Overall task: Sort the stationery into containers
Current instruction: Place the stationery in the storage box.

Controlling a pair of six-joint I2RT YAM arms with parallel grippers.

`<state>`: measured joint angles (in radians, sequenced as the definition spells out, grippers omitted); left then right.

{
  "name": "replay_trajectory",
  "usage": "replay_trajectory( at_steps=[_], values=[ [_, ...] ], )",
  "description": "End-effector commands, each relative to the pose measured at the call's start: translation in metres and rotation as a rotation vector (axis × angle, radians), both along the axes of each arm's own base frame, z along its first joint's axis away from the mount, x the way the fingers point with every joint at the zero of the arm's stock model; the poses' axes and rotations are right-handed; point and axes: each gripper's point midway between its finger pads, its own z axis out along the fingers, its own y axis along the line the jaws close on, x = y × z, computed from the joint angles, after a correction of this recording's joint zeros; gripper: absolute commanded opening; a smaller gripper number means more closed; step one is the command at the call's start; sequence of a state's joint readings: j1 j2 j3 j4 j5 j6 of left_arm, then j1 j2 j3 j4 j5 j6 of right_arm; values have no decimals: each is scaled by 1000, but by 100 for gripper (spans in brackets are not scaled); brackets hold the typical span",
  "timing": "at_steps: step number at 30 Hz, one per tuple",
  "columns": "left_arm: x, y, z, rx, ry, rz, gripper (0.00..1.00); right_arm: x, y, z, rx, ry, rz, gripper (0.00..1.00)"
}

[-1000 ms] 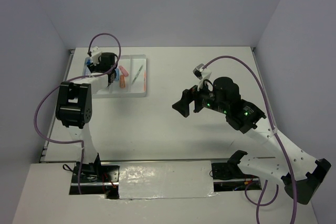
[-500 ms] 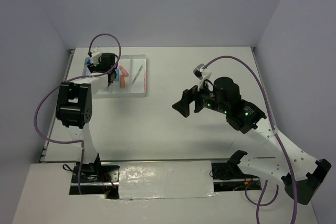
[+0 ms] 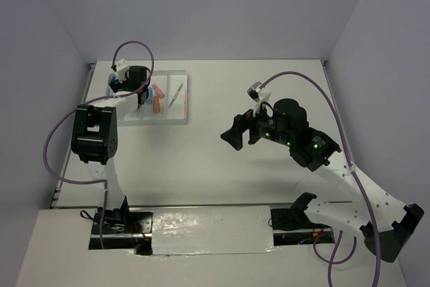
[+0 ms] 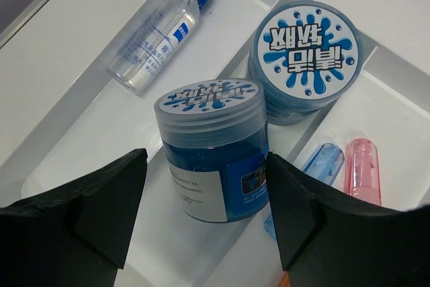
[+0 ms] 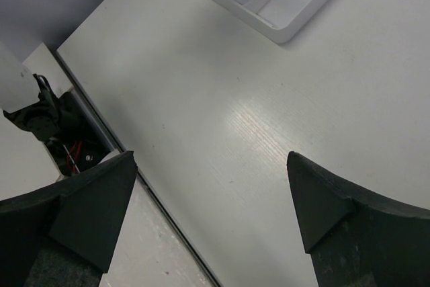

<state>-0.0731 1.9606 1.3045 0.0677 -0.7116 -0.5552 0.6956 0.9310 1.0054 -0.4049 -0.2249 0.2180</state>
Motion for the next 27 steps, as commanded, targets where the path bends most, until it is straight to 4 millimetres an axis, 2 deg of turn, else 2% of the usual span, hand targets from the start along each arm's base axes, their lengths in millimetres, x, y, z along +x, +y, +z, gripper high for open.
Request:
replay_trajectory(
  at_steps=[1, 6, 11, 13, 17, 22, 27],
  values=[
    [3, 7, 14, 5, -38, 40, 83, 2, -1, 15, 25, -50, 1, 100],
    [5, 6, 11, 6, -21, 29, 81, 2, -1, 14, 25, -50, -1, 100],
    [6, 5, 12, 4, -20, 20, 67, 1, -2, 13, 24, -52, -2, 100],
    [6, 4, 12, -1, -24, 14, 67, 1, -3, 14, 26, -53, -4, 100],
    [5, 2, 7, -11, 5, 11, 58, 0, -3, 16, 29, -56, -2, 100],
    [1, -1, 9, -28, -3, 11, 56, -1, -3, 17, 32, -58, -3, 100],
    [-12, -5, 2, -30, 37, 13, 54, -1, -3, 18, 36, -58, 0, 100]
  ],
)
